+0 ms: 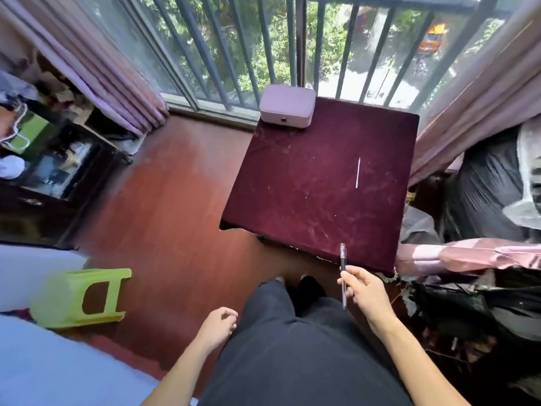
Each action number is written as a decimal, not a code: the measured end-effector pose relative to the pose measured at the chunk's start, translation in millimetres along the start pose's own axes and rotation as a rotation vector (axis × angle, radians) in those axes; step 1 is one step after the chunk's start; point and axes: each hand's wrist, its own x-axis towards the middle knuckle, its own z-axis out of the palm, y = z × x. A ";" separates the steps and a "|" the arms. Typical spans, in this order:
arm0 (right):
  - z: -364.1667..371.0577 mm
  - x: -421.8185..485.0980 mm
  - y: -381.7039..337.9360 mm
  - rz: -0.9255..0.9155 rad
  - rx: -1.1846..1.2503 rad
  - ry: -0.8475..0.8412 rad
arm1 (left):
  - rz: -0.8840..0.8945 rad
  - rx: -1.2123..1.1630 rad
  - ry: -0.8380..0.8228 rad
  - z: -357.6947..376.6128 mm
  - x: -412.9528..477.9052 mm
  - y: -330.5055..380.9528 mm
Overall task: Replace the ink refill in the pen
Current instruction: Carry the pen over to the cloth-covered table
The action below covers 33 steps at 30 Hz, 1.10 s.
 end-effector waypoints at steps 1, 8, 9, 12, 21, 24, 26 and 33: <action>1.7 4.0 -3.9 0.004 0.006 0.011 | -0.006 0.036 -0.009 -6.1 3.5 3.6; 15.7 26.2 -26.7 0.030 0.062 0.134 | 0.071 0.256 -0.086 -52.8 46.5 49.6; 19.2 27.5 -29.4 0.029 0.075 0.166 | 0.082 0.285 -0.100 -59.3 55.1 58.9; 31.1 32.1 -39.9 0.021 0.104 0.227 | 0.117 0.312 -0.140 -73.0 83.3 91.1; 68.8 45.0 -67.1 0.034 0.129 0.221 | 0.327 0.243 -0.218 -76.0 105.0 203.0; 74.8 46.4 -80.0 0.026 0.143 0.188 | 0.418 0.191 -0.236 -64.1 86.5 234.2; 78.1 46.3 -89.5 0.020 0.174 0.178 | 0.490 0.143 -0.261 -52.4 73.5 252.3; 90.0 56.5 -113.6 -0.013 0.168 0.153 | 0.529 -0.087 -0.356 -3.8 51.6 294.1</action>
